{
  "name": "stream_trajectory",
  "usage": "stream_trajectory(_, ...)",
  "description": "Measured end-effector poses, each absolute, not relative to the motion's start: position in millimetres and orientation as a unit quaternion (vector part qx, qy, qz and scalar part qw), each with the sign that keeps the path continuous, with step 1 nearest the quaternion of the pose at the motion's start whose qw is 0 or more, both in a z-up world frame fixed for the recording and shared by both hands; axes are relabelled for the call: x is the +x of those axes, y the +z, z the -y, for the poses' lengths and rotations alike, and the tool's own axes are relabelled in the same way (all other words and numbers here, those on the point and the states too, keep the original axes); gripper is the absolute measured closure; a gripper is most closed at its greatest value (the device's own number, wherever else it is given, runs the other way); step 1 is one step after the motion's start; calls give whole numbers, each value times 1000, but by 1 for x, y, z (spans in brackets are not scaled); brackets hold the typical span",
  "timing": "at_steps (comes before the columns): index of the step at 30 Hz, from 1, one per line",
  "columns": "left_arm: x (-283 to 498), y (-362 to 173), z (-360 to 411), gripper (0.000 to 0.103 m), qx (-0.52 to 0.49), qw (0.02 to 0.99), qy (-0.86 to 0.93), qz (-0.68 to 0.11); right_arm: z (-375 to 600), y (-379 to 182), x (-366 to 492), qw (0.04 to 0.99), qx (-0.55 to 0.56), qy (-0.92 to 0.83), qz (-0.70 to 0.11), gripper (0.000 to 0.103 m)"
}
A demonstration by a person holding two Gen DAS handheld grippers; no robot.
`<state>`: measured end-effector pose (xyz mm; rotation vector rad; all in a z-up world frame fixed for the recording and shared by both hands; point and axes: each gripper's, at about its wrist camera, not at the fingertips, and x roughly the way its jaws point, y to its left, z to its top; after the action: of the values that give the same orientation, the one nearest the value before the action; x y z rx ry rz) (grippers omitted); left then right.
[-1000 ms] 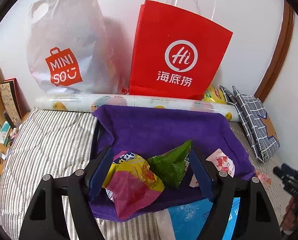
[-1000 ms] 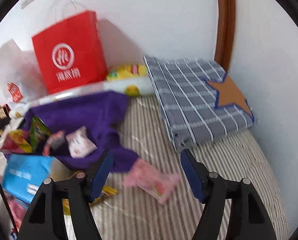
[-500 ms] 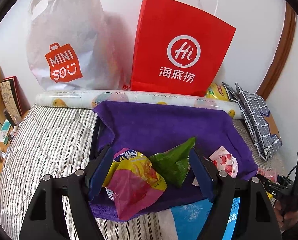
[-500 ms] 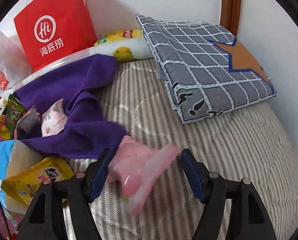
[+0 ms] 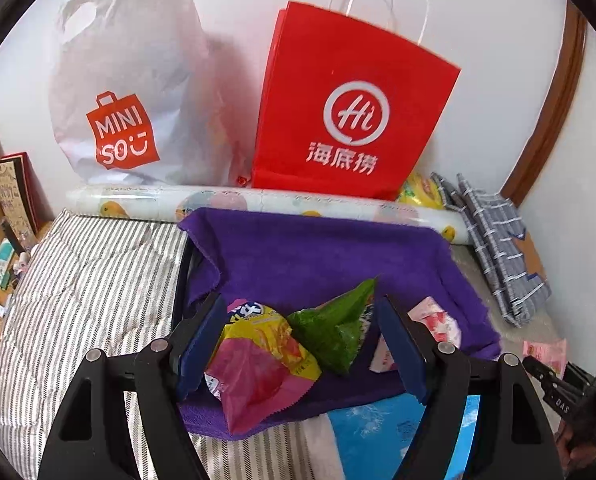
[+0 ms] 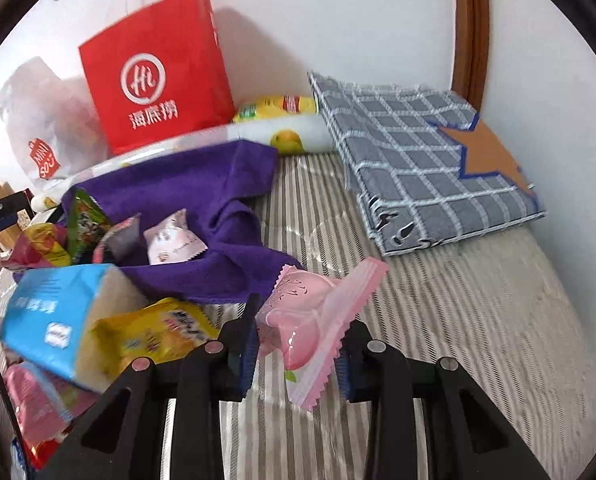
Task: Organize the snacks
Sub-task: 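Grasp the long red-white stick snack packet with the left tool while the right tool holds the pink packet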
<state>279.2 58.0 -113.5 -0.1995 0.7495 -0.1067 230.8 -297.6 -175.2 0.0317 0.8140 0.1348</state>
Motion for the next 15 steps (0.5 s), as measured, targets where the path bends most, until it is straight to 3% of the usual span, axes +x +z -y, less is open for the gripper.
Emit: stream_trajectory(15, 181, -125, -69, 26, -107, 897, -67, -423, 282, -136, 147, 927, 38, 86, -363, 73)
